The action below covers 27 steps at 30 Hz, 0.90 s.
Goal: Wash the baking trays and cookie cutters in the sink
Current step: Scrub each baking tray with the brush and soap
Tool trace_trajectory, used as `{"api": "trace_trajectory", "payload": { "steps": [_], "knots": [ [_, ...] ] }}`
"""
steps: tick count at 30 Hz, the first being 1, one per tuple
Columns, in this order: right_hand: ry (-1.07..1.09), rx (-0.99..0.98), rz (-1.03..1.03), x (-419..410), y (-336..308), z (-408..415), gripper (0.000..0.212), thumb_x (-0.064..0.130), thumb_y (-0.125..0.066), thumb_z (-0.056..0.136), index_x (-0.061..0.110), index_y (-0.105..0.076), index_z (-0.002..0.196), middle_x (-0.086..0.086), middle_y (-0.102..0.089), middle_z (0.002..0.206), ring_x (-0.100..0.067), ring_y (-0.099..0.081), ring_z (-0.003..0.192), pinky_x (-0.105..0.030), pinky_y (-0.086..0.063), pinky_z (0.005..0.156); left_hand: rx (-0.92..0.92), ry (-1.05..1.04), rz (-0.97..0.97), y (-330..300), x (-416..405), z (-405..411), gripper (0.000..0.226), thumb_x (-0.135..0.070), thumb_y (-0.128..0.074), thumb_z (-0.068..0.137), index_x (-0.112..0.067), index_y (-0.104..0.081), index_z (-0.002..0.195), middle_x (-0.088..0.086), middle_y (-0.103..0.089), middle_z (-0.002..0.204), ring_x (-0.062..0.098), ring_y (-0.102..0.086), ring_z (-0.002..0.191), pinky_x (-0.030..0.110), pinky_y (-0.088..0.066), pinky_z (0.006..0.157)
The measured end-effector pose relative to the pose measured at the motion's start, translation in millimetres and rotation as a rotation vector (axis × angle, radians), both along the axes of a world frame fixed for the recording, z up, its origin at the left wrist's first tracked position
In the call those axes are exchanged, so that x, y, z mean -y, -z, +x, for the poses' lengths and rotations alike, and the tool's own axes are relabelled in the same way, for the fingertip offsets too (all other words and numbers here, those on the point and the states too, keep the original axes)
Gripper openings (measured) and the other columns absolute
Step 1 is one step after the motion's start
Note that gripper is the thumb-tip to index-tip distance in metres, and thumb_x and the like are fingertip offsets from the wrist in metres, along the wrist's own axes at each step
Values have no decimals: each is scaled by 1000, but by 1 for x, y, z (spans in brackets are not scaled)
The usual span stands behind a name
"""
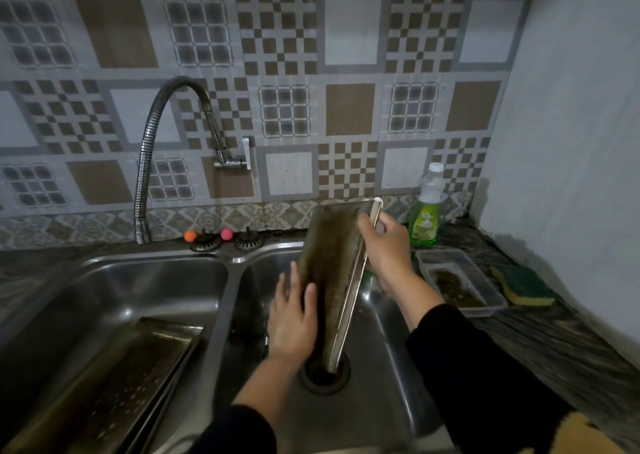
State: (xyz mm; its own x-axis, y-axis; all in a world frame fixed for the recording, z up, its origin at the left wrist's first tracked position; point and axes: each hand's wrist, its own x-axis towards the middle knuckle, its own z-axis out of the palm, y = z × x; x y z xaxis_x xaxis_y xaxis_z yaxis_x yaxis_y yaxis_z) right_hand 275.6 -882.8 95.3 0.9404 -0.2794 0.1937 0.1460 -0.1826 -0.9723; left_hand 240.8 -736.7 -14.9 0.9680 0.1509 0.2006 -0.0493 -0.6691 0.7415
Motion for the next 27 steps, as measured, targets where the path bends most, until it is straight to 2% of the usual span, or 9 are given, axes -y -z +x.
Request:
{"api": "trace_trajectory", "payload": {
  "steps": [3,7,10,13,17,20,22,24,27],
  "knots": [
    [-30,-20,48,1,-4,-2,18,32,-54,95,22,-62,108,-9,-63,108,-18,-60,90,-33,-49,78,-192,26,-189,2,-16,10,68,-68,-24,90,-52,14,145,2,-30,156,26,-32,141,44,-27,113],
    [-15,-57,49,1,2,5,54,41,-56,92,21,-46,140,-2,-52,139,-20,-52,122,-37,-45,99,-122,81,-395,5,-23,11,68,-60,-40,92,-58,3,144,-5,-39,151,18,-36,138,36,-26,113],
    [-9,-34,90,5,2,8,52,37,-53,94,21,-42,142,4,-58,126,-14,-57,111,-26,-43,85,29,79,-400,2,-24,6,60,-49,-45,95,-50,-16,148,-21,-43,140,1,-37,130,17,-29,104],
    [18,1,55,11,7,13,56,47,-53,92,24,-43,142,1,-50,141,-18,-50,124,-33,-43,98,164,24,-452,-3,-29,2,52,-39,-50,95,-42,-32,144,-36,-44,125,-16,-40,118,0,-33,95],
    [69,-15,-81,25,27,13,59,55,-52,89,30,-43,141,1,-47,144,-16,-49,123,-31,-42,96,252,-71,-508,-8,-44,3,50,-36,-51,96,-37,-37,144,-25,-50,128,-27,-45,107,-2,-37,87],
    [85,7,-319,32,41,9,68,40,-64,87,26,-34,147,-2,-45,145,-20,-45,128,-35,-40,104,271,-158,-510,-7,-54,3,51,-38,-50,97,-43,-34,145,-20,-49,134,-9,-47,120,10,-39,96],
    [94,92,-350,24,42,-2,71,28,-69,85,28,-35,147,-3,-50,140,-20,-49,123,-31,-43,99,270,-180,-486,-7,-54,4,50,-39,-48,98,-46,-32,144,-22,-49,133,-7,-47,118,7,-38,91],
    [27,183,-392,5,47,-20,71,22,-72,82,29,-38,144,-2,-59,128,-16,-56,110,-26,-46,90,290,-174,-477,-11,-48,4,49,-36,-47,99,-42,-31,146,-23,-45,136,-17,-43,116,-1,-35,86],
    [-74,308,-637,-25,64,-42,71,24,-71,82,33,-38,144,-1,-64,119,-15,-59,102,-18,-42,84,328,-61,-490,-23,-33,7,48,-30,-47,100,-38,-34,145,-19,-47,139,-21,-41,118,0,-34,95]
  ]
}}
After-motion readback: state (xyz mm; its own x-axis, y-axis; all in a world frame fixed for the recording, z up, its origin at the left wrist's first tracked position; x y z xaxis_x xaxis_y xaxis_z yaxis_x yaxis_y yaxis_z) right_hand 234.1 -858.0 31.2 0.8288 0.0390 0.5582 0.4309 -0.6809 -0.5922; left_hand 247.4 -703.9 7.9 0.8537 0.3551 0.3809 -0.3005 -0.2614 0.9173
